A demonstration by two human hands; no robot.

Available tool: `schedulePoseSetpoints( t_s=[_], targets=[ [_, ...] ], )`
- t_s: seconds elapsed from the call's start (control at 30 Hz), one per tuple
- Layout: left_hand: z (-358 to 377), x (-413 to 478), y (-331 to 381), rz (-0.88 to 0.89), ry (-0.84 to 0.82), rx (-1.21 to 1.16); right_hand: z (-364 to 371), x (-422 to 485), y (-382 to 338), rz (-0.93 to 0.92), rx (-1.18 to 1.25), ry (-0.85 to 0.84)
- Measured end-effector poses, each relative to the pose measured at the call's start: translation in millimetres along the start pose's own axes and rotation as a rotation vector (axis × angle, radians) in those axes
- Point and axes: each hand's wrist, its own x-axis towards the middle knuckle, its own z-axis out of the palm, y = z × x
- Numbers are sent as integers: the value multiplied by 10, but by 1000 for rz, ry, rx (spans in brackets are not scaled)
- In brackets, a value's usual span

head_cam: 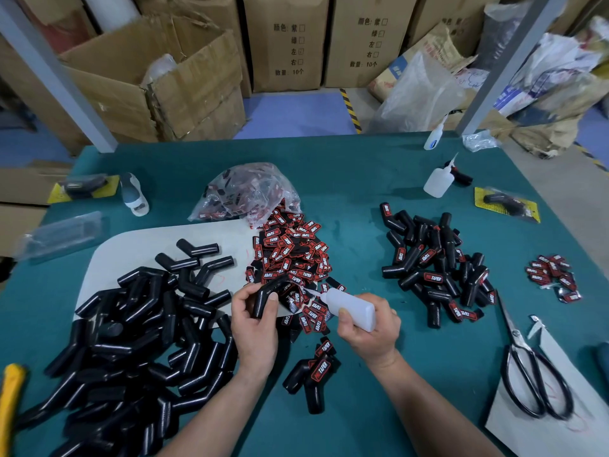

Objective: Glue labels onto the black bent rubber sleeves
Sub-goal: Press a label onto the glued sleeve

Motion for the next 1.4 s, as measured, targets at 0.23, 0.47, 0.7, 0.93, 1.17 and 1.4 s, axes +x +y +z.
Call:
schedulePoseSetpoints(
  t_s=[0.23, 0.47, 0.7, 0.93, 1.17, 1.4],
  targets=[
    [-11, 14, -29, -21, -2, 9, 8, 8, 7, -60, 1, -12],
    [-10, 18, -24, -31, -2, 9, -4, -2, -25, 264, 186, -2],
    [-10, 5, -16, -15, -97, 49, 63, 94, 201, 487, 58, -334],
    [-20, -149, 28, 302, -293, 60, 99, 80, 400, 621, -77, -430],
    [-8, -90, 8, 64, -206, 55, 107, 106, 356, 641, -80, -433],
    [-10, -35, 7, -26, -151, 42, 45, 10, 82, -1, 37, -663]
  ],
)
